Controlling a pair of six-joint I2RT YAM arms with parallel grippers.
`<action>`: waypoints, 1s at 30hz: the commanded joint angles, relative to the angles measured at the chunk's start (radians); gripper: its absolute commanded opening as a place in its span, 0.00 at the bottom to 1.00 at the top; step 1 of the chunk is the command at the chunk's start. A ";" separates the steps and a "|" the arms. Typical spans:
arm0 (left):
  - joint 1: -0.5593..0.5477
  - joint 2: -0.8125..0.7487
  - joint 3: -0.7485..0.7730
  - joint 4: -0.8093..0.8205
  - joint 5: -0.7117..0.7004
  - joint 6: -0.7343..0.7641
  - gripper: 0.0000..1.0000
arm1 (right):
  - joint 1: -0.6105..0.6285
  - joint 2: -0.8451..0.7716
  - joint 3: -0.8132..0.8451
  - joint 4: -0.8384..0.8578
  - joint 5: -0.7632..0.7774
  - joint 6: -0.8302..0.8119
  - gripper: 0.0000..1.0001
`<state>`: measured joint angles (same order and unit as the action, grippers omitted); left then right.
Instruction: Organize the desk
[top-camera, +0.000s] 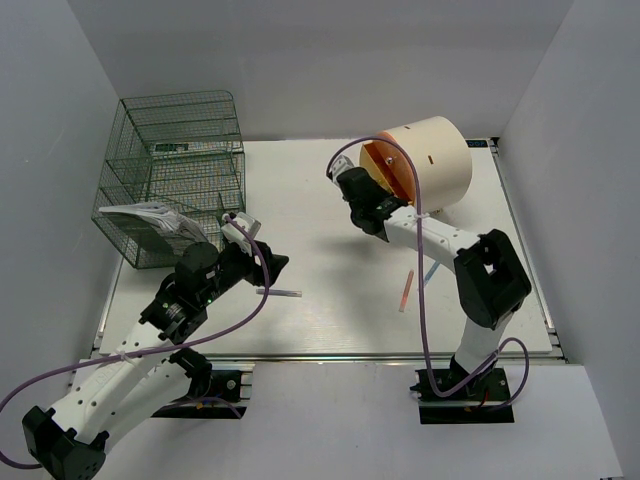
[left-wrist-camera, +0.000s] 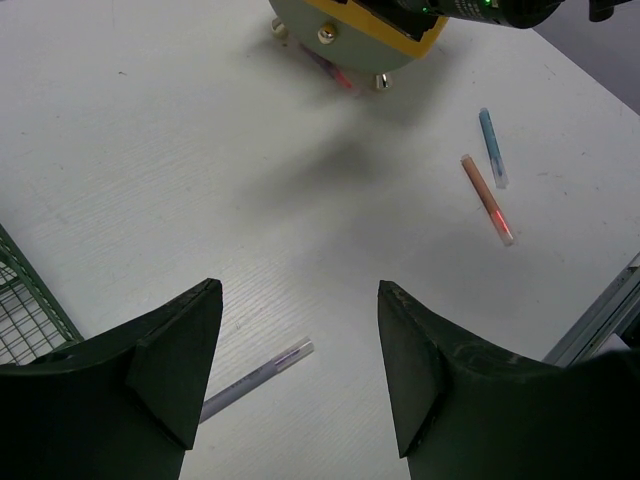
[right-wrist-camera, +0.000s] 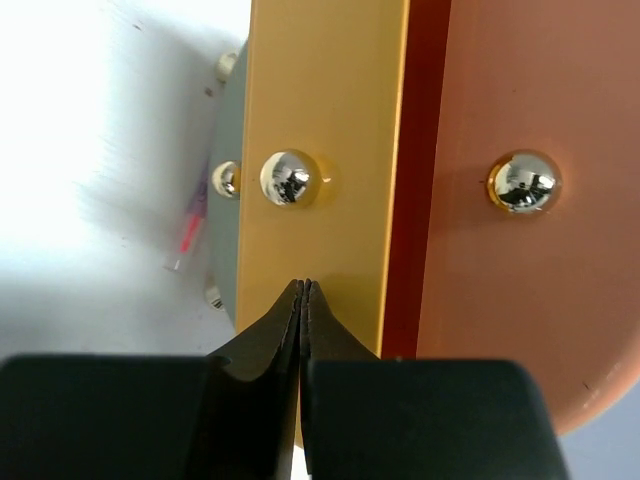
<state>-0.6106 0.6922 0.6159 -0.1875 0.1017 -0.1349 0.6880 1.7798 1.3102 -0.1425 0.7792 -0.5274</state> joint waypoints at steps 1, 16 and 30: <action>-0.003 -0.010 -0.005 -0.001 0.013 0.009 0.73 | -0.033 0.012 0.009 0.063 0.060 -0.031 0.00; -0.003 -0.008 -0.005 0.000 0.010 0.009 0.74 | -0.104 0.017 0.000 0.093 0.048 -0.063 0.00; -0.003 -0.008 -0.005 0.000 0.010 0.009 0.74 | -0.160 0.041 0.015 0.123 0.031 -0.088 0.00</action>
<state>-0.6106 0.6922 0.6155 -0.1875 0.1017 -0.1349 0.5468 1.8122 1.3102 -0.0715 0.7830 -0.6071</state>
